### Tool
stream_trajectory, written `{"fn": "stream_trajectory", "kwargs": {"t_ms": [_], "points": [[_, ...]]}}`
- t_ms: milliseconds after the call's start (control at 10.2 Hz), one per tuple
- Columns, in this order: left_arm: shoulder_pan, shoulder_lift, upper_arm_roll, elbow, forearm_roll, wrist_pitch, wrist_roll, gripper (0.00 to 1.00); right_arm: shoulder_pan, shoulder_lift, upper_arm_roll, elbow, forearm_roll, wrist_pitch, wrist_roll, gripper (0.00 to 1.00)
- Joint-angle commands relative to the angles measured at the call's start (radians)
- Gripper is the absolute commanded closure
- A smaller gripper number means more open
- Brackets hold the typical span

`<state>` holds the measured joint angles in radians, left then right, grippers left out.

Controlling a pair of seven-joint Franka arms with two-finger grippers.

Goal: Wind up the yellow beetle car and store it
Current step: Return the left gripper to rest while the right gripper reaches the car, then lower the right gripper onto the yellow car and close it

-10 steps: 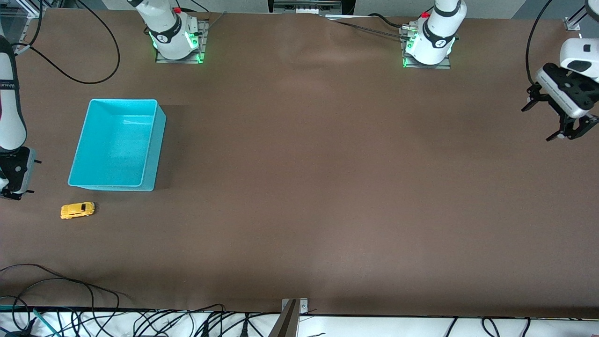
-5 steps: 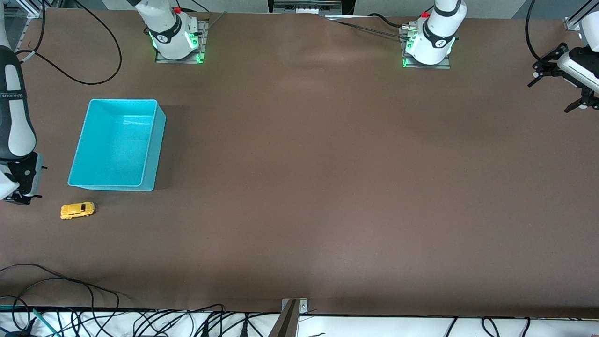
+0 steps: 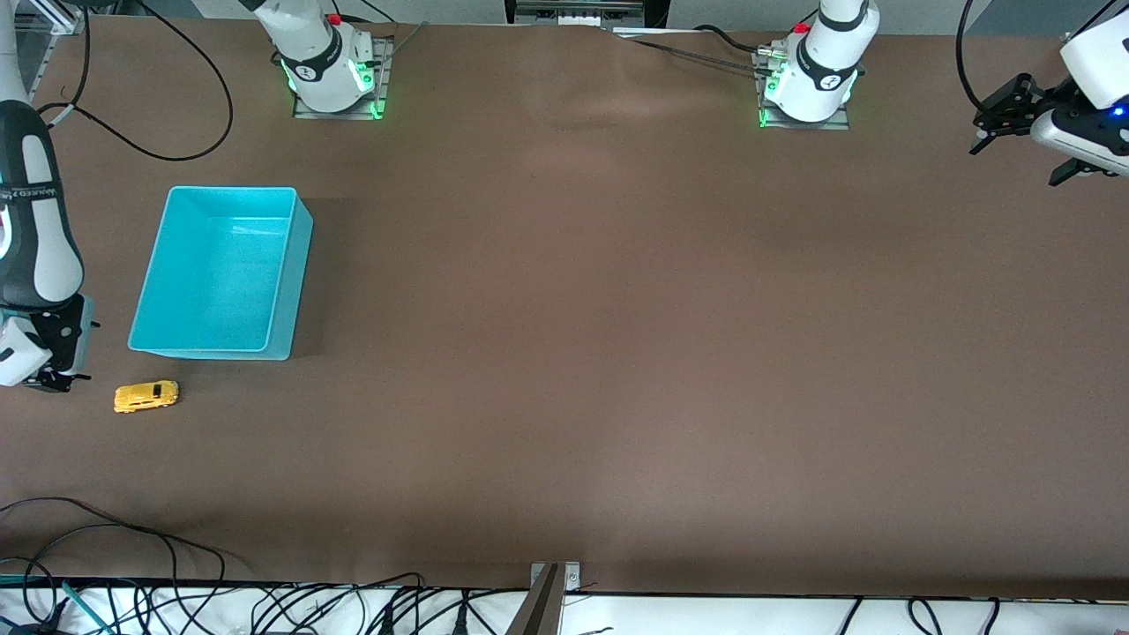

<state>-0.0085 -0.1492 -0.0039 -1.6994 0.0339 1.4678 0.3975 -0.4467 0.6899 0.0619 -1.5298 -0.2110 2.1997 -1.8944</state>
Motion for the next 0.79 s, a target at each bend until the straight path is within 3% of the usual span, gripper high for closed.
{"fn": "stream_trajectory", "kwargs": {"t_ms": [0,294,687], "points": [[0.007,0.087,-0.013,0.154,0.011,-0.131,-0.152,0.0,-0.021,0.037,0.03,0.019,-0.013,0.063,-0.017,0.0],[0.01,0.099,-0.014,0.182,-0.035,-0.164,-0.224,0.0,-0.021,0.051,0.062,0.019,0.042,0.069,-0.032,0.0],[-0.002,0.096,-0.021,0.181,-0.04,-0.167,-0.258,0.0,-0.024,0.094,0.062,0.037,0.053,0.164,-0.137,0.0]]}}
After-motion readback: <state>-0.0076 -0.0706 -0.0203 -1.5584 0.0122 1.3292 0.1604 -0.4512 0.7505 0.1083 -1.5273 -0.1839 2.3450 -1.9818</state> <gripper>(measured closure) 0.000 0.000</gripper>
